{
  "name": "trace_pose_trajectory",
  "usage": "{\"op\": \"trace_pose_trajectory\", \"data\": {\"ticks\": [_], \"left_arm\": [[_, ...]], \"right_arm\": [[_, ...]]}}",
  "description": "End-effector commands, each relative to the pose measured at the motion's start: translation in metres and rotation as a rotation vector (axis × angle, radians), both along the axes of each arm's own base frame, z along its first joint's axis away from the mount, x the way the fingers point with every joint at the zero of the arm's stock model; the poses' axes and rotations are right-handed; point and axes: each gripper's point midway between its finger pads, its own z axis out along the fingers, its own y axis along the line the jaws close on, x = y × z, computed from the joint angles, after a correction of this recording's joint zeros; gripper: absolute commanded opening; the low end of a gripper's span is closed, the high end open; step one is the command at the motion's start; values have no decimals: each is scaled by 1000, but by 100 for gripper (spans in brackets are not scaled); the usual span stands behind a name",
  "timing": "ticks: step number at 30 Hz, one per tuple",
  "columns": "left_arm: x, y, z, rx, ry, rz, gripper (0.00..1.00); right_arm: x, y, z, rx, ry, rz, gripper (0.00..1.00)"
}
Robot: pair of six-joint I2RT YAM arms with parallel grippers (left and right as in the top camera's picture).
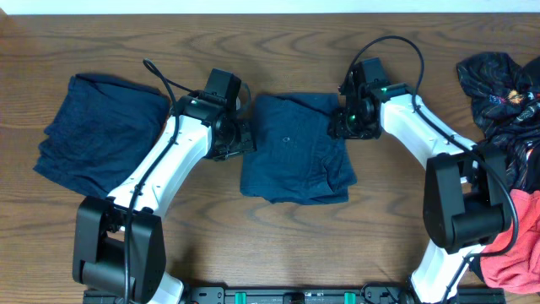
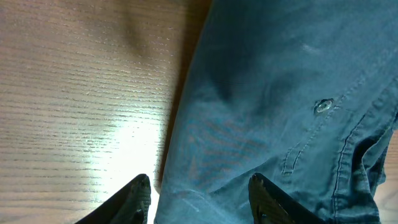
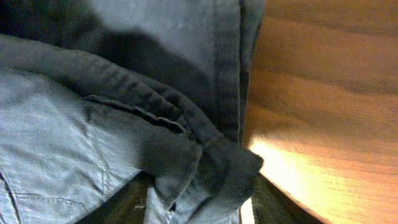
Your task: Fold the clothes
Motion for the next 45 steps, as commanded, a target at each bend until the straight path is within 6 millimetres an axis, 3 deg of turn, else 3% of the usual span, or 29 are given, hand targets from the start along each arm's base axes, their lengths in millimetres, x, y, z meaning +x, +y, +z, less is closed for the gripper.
{"op": "trace_pose_trajectory", "data": {"ticks": [1,3,4,5,9,12,16,19,23,26,30,31,33,36,39,42,45], "left_arm": [[2,1,3,7,-14,-6,52],[2,1,3,7,-14,-6,53],[2,1,3,7,-14,-6,52],[2,1,3,7,-14,-6,53],[2,1,3,7,-14,-6,52],[2,1,3,7,-14,-6,52],[3,2,3,10,-15,-5,52],[3,2,3,10,-15,-5,52],[3,2,3,10,-14,-5,53],[3,2,3,10,-14,-5,52],[3,2,3,10,-15,-5,53],[3,2,3,10,-15,-4,53],[3,2,3,9,-14,-1,52],[3,2,3,9,-14,-1,53],[4,1,4,7,-22,-2,53],[13,-2,6,-5,-57,-1,52],[34,-8,14,-29,-154,-18,53]], "right_arm": [[6,13,-1,77,-1,-13,39],[10,19,3,111,-23,-3,31],[13,20,4,115,-33,-2,20],[14,21,4,117,-37,-2,1],[17,25,10,137,-60,19,1],[22,32,31,177,-104,48,1],[38,37,80,205,-234,73,1],[52,51,123,258,-381,161,1],[67,75,159,316,-524,246,1],[77,82,160,279,-583,248,1],[91,89,125,175,-583,221,1],[95,92,110,148,-574,216,3],[107,84,84,67,-570,173,25],[124,61,67,-44,-585,56,33],[138,47,86,-65,-647,10,47],[145,32,120,-58,-691,-25,50],[136,16,153,-59,-702,-46,51]]}}
